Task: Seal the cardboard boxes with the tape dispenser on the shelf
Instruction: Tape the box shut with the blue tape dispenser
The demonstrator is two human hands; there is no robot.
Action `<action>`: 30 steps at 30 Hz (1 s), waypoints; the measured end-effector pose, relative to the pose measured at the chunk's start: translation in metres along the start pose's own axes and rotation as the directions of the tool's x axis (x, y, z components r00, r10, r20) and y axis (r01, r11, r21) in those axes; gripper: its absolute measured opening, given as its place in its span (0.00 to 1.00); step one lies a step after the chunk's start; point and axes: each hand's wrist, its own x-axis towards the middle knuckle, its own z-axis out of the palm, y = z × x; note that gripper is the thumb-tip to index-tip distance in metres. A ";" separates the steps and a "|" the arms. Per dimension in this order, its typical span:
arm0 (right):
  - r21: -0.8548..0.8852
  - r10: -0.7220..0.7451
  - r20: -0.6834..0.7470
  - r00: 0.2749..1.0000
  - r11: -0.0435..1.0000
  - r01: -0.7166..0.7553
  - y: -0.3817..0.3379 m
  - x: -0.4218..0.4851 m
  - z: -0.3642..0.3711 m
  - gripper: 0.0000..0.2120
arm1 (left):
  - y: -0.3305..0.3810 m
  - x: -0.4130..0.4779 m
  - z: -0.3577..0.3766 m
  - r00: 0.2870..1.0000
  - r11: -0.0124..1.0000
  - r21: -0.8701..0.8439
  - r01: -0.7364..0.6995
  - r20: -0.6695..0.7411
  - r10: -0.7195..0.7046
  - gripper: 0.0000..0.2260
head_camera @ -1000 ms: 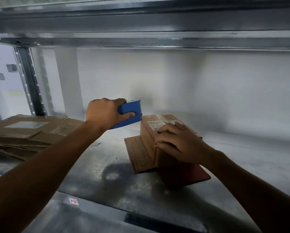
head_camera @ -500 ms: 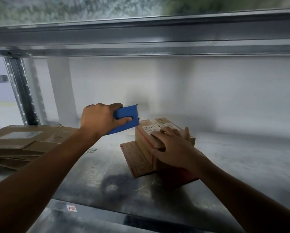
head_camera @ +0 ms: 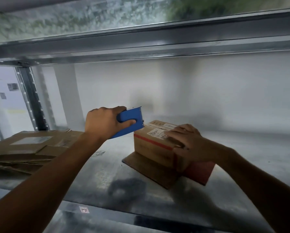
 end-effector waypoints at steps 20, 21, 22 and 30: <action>-0.057 0.009 -0.060 0.998 0.998 -0.012 0.024 -0.011 -0.005 0.21 | 0.021 -0.002 0.003 0.978 0.987 -0.120 -0.108 -0.189 0.084 0.28; -0.029 -0.018 -0.027 0.999 0.999 0.018 0.032 -0.014 -0.008 0.21 | 0.022 -0.003 0.002 0.976 0.986 -0.118 -0.116 -0.199 0.091 0.27; -0.017 -0.029 -0.010 1.000 0.999 0.029 0.041 -0.018 -0.011 0.21 | 0.023 -0.004 0.002 0.972 0.986 -0.111 -0.126 -0.215 0.100 0.27; -0.046 0.244 -0.063 0.968 0.968 -0.247 0.000 -0.027 -0.003 0.34 | 0.024 -0.014 0.005 0.954 0.974 -0.104 -0.199 -0.247 0.169 0.29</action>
